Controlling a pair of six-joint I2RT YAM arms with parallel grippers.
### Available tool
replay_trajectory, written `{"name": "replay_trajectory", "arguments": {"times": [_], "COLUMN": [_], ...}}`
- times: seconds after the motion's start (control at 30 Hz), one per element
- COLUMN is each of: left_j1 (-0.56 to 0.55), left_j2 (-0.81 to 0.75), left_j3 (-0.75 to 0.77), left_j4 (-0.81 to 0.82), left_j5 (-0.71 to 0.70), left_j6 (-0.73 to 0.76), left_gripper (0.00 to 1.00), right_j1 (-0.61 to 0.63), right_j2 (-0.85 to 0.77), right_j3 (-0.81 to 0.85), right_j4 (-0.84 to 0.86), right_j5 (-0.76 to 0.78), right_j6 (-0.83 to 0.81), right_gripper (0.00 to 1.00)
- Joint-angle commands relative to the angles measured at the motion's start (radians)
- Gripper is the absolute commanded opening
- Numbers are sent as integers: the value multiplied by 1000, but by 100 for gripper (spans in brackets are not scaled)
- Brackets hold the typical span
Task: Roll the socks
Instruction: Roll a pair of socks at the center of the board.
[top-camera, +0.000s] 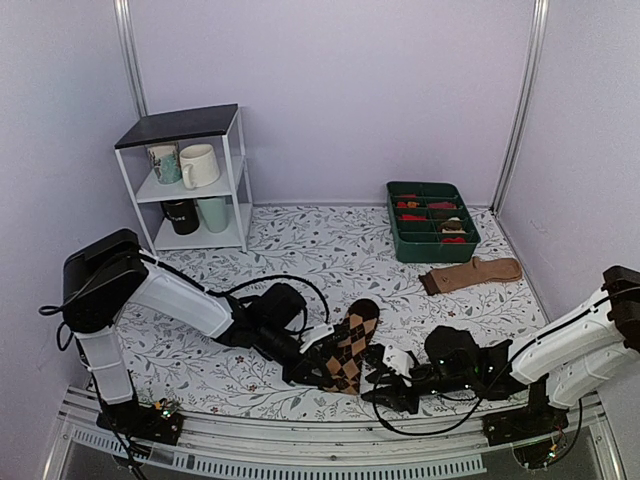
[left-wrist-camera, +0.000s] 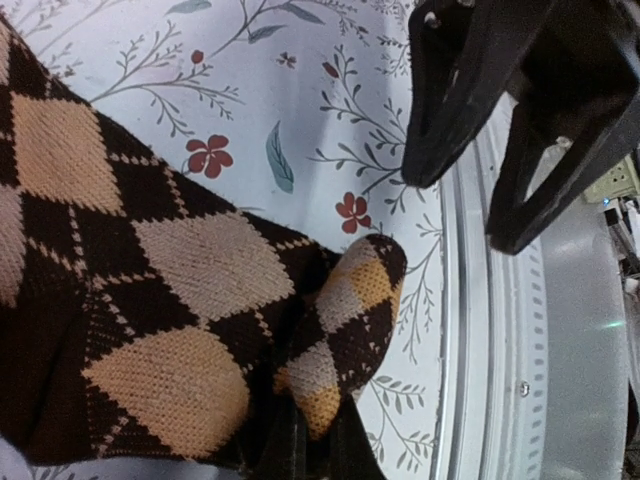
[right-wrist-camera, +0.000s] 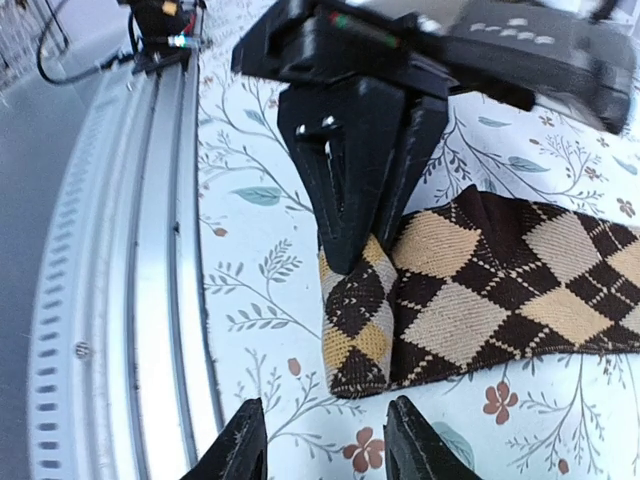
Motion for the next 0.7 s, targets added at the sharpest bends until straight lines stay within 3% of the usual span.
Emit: {"name": "replay_trajectory", "arguments": {"times": [0.0, 0.4, 0.67], "left_j1": [12, 18, 23], "left_j2": [78, 126, 129], "left_j3": [-13, -4, -2], "left_j4": [-195, -202, -197], "left_j5": [17, 31, 29], "left_j6": [-44, -38, -33], "left_gripper": [0, 0, 0], "right_j1": [58, 78, 91], "right_j2": [102, 255, 279], "right_j3": [65, 155, 166], "right_j4": [55, 80, 31], "right_j5": [120, 191, 147], "right_j6": [-145, -213, -135], "right_gripper": [39, 41, 37]}}
